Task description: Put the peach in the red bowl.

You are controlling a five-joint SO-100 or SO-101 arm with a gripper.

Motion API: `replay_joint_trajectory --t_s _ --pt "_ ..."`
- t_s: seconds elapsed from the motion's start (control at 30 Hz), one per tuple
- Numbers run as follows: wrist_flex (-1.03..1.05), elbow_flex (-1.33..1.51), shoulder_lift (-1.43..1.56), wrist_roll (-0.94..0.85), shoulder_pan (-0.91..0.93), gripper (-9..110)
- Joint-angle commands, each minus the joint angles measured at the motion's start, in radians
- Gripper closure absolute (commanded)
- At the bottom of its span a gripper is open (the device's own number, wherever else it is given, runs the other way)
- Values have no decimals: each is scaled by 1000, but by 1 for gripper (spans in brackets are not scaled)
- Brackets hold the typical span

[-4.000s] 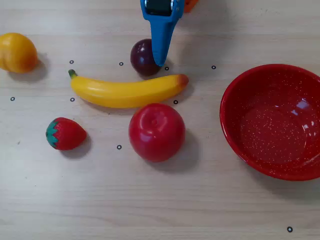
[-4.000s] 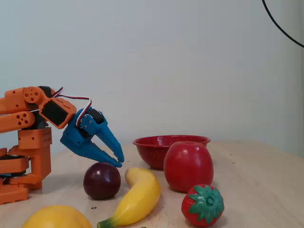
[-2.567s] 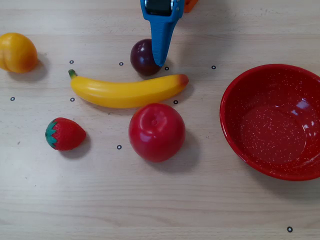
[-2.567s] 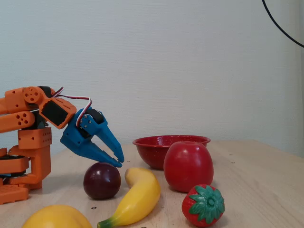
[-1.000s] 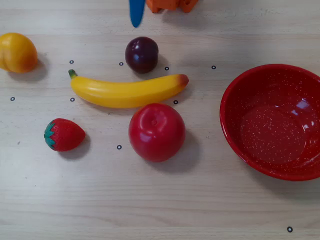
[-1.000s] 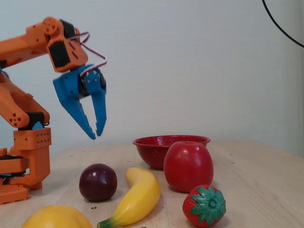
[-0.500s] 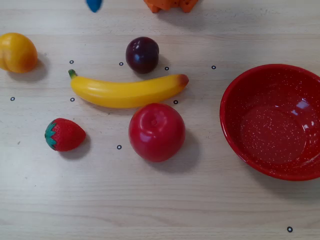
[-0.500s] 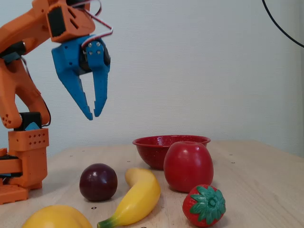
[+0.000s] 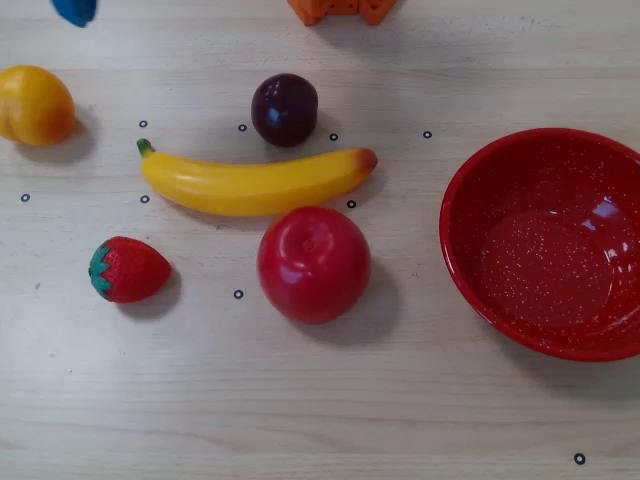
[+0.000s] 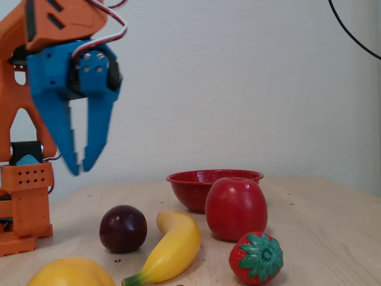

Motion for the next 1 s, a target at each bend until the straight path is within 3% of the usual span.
replay_joint_trajectory --t_s 0.0,0.37,0.6,0.97 --pt "-18 -107 8 66 -64 99" --pt "-115 -218 -207 270 -221 76" --pt "-121 -296 -299 373 -255 53" --pt "-178 -316 -416 489 -281 41"
